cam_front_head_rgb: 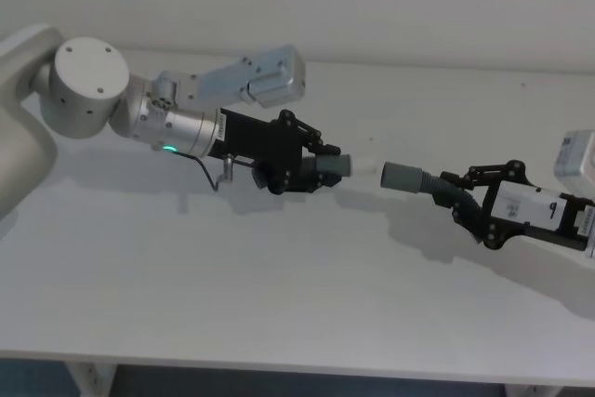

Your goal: Use both hands to pick up one end of the pipe from the table, align the ends, and insert them.

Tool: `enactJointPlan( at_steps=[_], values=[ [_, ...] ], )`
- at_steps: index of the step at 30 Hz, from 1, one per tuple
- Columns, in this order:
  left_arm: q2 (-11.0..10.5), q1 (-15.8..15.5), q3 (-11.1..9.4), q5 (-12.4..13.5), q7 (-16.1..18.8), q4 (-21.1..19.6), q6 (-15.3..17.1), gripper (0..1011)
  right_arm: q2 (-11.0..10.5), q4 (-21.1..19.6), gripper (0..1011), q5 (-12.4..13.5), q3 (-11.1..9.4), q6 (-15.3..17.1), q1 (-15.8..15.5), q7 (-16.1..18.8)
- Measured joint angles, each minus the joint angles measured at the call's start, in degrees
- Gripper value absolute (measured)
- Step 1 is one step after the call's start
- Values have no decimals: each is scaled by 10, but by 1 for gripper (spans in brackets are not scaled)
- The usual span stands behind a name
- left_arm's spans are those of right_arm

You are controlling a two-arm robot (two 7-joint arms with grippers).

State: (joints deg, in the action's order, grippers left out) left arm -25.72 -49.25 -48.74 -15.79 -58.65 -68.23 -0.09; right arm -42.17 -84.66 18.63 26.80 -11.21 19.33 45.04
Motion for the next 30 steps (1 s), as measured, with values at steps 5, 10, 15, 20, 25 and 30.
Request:
enactJointPlan(
  at_steps=[5, 10, 15, 20, 25, 30],
  values=[
    [3, -1, -2, -1, 3, 5, -2, 357, -1, 0, 227, 2, 1, 1, 1, 1],
    [5, -2, -5, -3, 6, 9, -3, 357, -2, -1, 227, 4, 1, 1, 2, 1],
    [6, -2, -7, -5, 8, 10, -3, 357, -4, -1, 227, 4, 2, 2, 2, 2],
    [4, -2, -9, -6, 10, 9, -2, 357, -5, 0, 227, 3, 2, 3, 3, 2],
    [0, -2, -11, -9, 11, 3, 1, 357, -5, 2, 227, 2, 3, 4, 4, 2],
    [-4, -1, -13, -10, 12, -1, 4, 357, -4, 5, 227, -1, 4, 5, 6, 2]
  ],
)
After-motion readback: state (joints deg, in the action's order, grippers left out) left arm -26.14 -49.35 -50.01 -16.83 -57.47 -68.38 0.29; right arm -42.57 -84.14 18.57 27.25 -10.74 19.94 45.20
